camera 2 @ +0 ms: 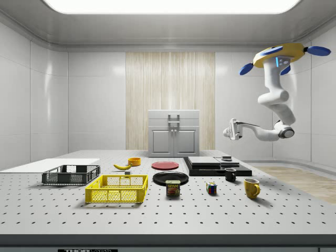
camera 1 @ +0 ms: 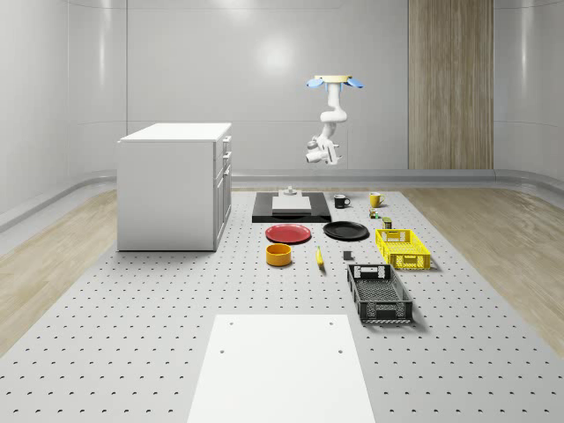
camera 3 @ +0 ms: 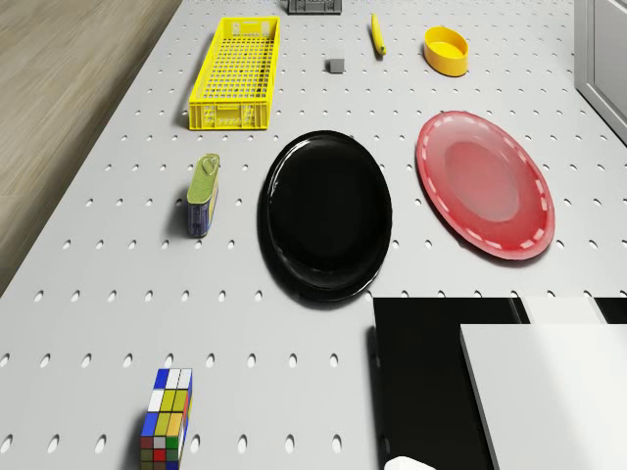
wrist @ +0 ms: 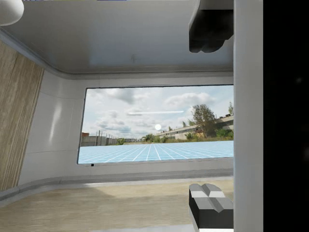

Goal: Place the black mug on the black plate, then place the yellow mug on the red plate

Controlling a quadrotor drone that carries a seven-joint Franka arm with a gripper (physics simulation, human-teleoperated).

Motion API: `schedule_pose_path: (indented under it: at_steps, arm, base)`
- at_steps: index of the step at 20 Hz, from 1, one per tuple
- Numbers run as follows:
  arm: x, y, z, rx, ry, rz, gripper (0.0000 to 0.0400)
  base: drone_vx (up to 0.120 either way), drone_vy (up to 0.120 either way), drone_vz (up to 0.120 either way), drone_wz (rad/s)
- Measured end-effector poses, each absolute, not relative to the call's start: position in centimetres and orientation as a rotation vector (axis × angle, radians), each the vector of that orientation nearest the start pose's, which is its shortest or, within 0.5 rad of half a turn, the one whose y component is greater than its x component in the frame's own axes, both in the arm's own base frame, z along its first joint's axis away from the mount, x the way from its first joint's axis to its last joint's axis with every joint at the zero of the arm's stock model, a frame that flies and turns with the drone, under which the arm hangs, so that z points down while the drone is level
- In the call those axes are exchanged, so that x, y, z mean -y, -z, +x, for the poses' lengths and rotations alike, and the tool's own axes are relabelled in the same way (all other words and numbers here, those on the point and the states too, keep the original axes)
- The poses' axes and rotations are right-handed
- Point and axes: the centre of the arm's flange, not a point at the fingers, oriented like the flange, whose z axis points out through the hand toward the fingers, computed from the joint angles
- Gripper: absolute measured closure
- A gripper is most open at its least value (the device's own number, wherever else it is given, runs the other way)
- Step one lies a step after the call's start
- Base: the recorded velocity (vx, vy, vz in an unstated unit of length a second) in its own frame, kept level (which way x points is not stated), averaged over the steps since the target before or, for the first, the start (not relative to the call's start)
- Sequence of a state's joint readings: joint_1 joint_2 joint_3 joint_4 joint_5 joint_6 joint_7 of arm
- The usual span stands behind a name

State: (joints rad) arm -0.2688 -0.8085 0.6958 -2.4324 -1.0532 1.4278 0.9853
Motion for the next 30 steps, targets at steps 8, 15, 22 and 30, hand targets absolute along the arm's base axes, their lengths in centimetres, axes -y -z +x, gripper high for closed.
schedule_pose_path:
  at_steps: [8,15,22,30]
  arm:
    - [-4.5,-50.3,30.7,0.198,-0.781,0.446,0.0000]
    - [-1.3,-49.2,30.7,0.060,-0.786,0.127,0.0000]
    - [-0.4,-49.1,30.7,0.019,-0.785,0.036,0.0000]
    - [-0.1,-49.1,30.7,0.006,-0.784,0.009,0.0000]
  base:
    - [0.005,0.000,-0.110,0.000]
    - [0.000,0.000,-0.120,0.000]
    - [0.000,-0.069,-0.120,0.000]
    - [0.000,0.000,-0.120,0.000]
